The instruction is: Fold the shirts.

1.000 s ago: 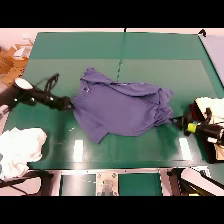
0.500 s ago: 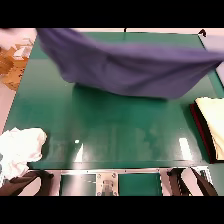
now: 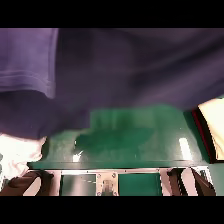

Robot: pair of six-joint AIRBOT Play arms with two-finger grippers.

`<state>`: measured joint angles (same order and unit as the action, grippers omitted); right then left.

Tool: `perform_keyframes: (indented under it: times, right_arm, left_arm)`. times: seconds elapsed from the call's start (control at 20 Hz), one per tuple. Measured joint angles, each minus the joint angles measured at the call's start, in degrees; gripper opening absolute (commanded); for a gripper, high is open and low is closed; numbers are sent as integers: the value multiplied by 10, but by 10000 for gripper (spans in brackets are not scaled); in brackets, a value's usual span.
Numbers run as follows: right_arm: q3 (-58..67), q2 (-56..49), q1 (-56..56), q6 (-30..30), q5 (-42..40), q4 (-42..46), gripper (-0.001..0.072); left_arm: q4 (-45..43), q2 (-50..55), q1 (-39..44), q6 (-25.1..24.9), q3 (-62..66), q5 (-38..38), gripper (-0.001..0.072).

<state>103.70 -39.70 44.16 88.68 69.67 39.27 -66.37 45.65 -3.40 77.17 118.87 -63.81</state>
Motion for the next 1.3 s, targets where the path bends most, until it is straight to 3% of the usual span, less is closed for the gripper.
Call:
perform_keyframes:
  times: [0.2, 0.45, 0.75, 1.05, 1.3]
  right_arm:
    - [-65, 1, 0, -4, -4, 16, 14]
    - [-252, -17, -37, -73, -36, -18, 14]
    - [-424, -161, -139, -161, -143, -27, 14]
    - [-363, -429, -199, -194, -207, -32, 14]
    - [-225, -576, -229, -190, -210, -37, 14]
  left_arm:
    - [-27, 3, 0, 16, -77, 2, 20]
    - [2, 67, 0, 18, -213, 3, 20]
    - [56, 235, 1, 6, -336, 48, 20]
    - [120, 406, 1, 3, -360, 162, 20]
    - [161, 459, 1, -8, -365, 271, 20]
